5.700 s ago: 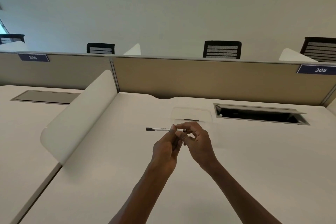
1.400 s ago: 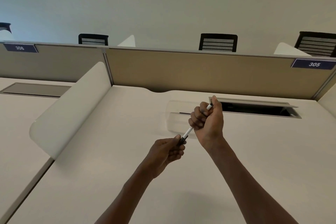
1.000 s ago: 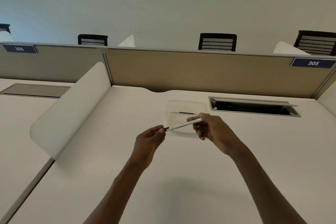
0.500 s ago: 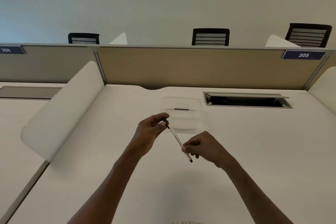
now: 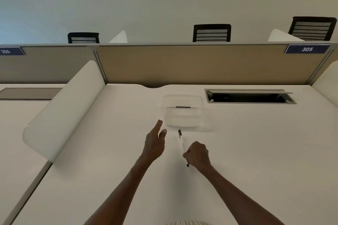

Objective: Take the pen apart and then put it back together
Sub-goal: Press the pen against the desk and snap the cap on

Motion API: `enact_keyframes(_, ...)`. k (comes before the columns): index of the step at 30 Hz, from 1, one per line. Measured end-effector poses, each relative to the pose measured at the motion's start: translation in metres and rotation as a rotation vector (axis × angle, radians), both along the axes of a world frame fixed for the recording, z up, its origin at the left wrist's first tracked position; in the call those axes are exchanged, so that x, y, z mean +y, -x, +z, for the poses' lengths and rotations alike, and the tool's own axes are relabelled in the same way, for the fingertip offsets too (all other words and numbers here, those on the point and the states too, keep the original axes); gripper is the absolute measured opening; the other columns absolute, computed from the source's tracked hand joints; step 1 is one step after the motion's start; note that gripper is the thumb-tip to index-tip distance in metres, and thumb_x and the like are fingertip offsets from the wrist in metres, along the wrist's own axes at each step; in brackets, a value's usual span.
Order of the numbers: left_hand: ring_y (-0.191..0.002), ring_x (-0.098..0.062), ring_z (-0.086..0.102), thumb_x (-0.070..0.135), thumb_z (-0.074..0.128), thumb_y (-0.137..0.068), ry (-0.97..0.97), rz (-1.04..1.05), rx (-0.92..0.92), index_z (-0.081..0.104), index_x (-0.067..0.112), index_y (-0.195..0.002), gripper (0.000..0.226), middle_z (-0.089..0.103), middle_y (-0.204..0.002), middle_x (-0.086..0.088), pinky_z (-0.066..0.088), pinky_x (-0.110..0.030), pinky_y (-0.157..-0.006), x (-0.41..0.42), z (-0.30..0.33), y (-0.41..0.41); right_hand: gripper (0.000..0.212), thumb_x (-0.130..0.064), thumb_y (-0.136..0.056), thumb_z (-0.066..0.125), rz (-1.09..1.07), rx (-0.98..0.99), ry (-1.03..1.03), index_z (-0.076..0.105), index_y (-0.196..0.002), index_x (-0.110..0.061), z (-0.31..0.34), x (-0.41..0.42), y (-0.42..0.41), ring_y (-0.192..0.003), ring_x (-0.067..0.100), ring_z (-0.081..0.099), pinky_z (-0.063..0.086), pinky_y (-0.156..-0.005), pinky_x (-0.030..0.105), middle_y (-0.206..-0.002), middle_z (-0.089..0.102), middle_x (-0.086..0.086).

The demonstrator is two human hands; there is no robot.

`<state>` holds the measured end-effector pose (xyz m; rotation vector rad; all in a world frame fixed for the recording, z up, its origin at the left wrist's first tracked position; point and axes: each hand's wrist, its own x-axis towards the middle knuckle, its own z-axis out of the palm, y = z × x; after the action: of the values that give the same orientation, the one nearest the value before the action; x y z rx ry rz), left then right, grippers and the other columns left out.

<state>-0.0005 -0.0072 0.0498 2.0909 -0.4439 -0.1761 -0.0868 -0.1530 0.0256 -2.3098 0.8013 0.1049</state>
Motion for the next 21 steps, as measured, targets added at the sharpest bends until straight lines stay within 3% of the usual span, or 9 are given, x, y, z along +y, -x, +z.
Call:
enact_keyframes(2, -0.144, -0.02, 0.034, 0.02, 0.046, -0.103, -0.007, 0.0, 0.011, 0.037, 0.011, -0.149, 0.048, 0.039, -0.155, -0.006, 0.023, -0.015, -0.105, 0.003, -0.005, 0.001, 0.013, -0.015, -0.076, 0.068, 0.009, 0.023, 0.051, 0.06, -0.076, -0.004, -0.006, 0.004, -0.004, -0.082, 0.029, 0.07, 0.039, -0.058, 0.024, -0.083, 0.074, 0.012)
enact_keyframes(5, -0.143, -0.021, 0.037, 0.02, 0.048, -0.102, -0.024, -0.005, 0.022, 0.04, 0.01, -0.147, 0.047, 0.042, -0.153, -0.007, 0.027, -0.021, -0.109, 0.006, -0.01, 0.002, 0.011, -0.012, -0.08, 0.065, 0.02, 0.047, 0.112, 0.062, -0.087, -0.004, -0.012, 0.009, -0.007, -0.09, 0.029, 0.069, 0.039, -0.061, 0.024, -0.093, 0.073, 0.014)
enact_keyframes(7, -0.143, -0.021, 0.037, 0.02, 0.05, -0.101, -0.028, -0.002, 0.036, 0.041, 0.009, -0.146, 0.047, 0.043, -0.153, -0.008, 0.028, -0.025, -0.111, 0.009, -0.013, 0.003, 0.01, -0.01, -0.081, 0.062, 0.026, 0.054, 0.123, 0.055, -0.076, -0.007, -0.015, 0.011, -0.009, -0.092, 0.03, 0.068, 0.039, -0.063, 0.024, -0.096, 0.072, 0.014)
enact_keyframes(9, -0.143, -0.02, 0.037, 0.02, 0.051, -0.101, -0.034, 0.001, 0.047, 0.043, 0.009, -0.145, 0.046, 0.043, -0.153, -0.007, 0.027, -0.023, -0.11, 0.011, -0.016, 0.004, 0.029, -0.008, -0.082, 0.06, 0.03, 0.079, 0.148, 0.039, -0.064, -0.015, -0.019, 0.012, -0.011, -0.092, 0.03, 0.069, 0.042, -0.065, 0.025, -0.097, 0.072, 0.014)
enact_keyframes(12, -0.143, -0.02, 0.036, 0.022, 0.053, -0.1, -0.051, -0.003, 0.065, 0.045, 0.011, -0.144, 0.046, 0.042, -0.154, -0.006, 0.025, -0.019, -0.106, 0.013, -0.02, 0.007, 0.002, -0.006, -0.085, 0.057, 0.04, 0.074, 0.18, 0.058, -0.085, -0.007, -0.02, 0.015, -0.012, -0.092, 0.031, 0.069, 0.049, -0.072, 0.029, -0.099, 0.071, 0.014)
enact_keyframes(15, -0.143, -0.02, 0.036, 0.025, 0.056, -0.099, -0.061, -0.011, 0.076, 0.048, 0.012, -0.142, 0.046, 0.041, -0.154, -0.005, 0.027, -0.024, -0.109, 0.016, -0.025, 0.008, 0.014, -0.008, -0.086, 0.058, 0.041, 0.065, 0.211, 0.063, -0.099, -0.003, -0.026, 0.015, -0.013, -0.094, 0.03, 0.068, 0.048, -0.072, 0.029, -0.1, 0.07, 0.013)
enact_keyframes(18, -0.143, -0.02, 0.036, 0.027, 0.057, -0.098, -0.079, -0.023, 0.099, 0.049, 0.013, -0.141, 0.046, 0.041, -0.154, -0.004, 0.03, -0.031, -0.113, 0.018, -0.027, 0.007, 0.015, -0.013, -0.084, 0.062, 0.036, 0.048, 0.173, 0.062, -0.094, -0.002, -0.026, 0.014, -0.01, -0.089, 0.03, 0.069, 0.042, -0.062, 0.026, -0.095, 0.071, 0.013)
enact_keyframes(21, -0.143, -0.019, 0.037, 0.026, 0.055, -0.099, -0.08, -0.014, 0.078, 0.049, 0.012, -0.141, 0.045, 0.042, -0.153, -0.004, 0.027, -0.025, -0.11, 0.017, -0.032, 0.007, 0.021, -0.022, -0.085, 0.063, 0.022, 0.004, 0.145, 0.061, -0.09, -0.001, -0.029, 0.008, -0.007, -0.089, 0.032, 0.067, 0.037, -0.063, 0.026, -0.092, 0.07, 0.015)
